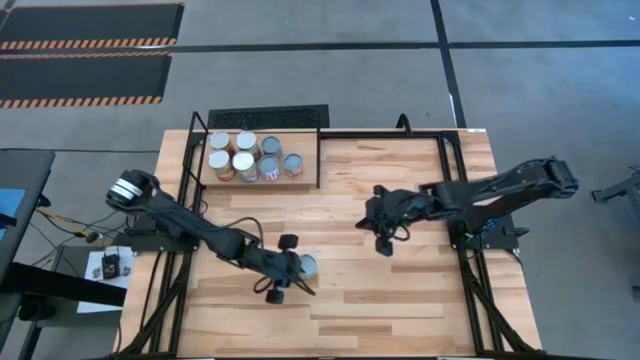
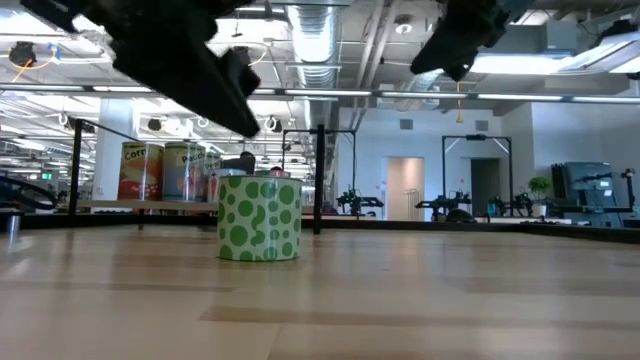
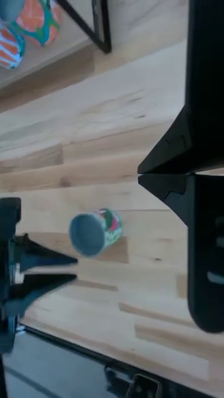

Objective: Pick and place cans onto a shelf
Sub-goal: Put the small canned green peas on the shelf

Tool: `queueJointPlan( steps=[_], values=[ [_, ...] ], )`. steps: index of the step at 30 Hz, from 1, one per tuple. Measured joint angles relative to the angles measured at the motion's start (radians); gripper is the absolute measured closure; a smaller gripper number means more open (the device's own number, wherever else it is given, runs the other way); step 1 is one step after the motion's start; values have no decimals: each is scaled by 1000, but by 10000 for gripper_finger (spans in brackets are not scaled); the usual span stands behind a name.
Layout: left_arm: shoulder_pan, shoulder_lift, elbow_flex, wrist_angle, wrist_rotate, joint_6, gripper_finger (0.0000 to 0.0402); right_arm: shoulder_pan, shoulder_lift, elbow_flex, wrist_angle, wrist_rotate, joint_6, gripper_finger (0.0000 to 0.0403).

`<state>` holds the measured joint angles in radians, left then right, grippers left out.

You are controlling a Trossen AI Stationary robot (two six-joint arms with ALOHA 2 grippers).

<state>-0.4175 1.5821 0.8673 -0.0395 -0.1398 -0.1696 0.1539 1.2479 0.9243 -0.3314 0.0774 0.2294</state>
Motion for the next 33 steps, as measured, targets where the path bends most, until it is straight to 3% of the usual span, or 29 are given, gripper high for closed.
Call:
queueJointPlan(
  steps=[10, 17, 21, 27, 33],
  values=[
    [17, 142, 86, -86, -68, 7, 313, -6, -133, -17, -83, 1, -55, 390],
    [39, 151, 91, -97, -24, -51, 390, -24, -199, -16, -114, 3, -82, 389],
    [59, 128, 90, -131, -29, -150, 396, -46, -223, -15, -129, 3, -99, 393],
    [155, 16, 205, -382, -98, -242, 400, -72, -245, -16, -130, 2, -112, 389],
    [357, -76, 421, -726, -147, -243, 401, -107, -247, -16, -129, 3, -125, 392]
  ],
)
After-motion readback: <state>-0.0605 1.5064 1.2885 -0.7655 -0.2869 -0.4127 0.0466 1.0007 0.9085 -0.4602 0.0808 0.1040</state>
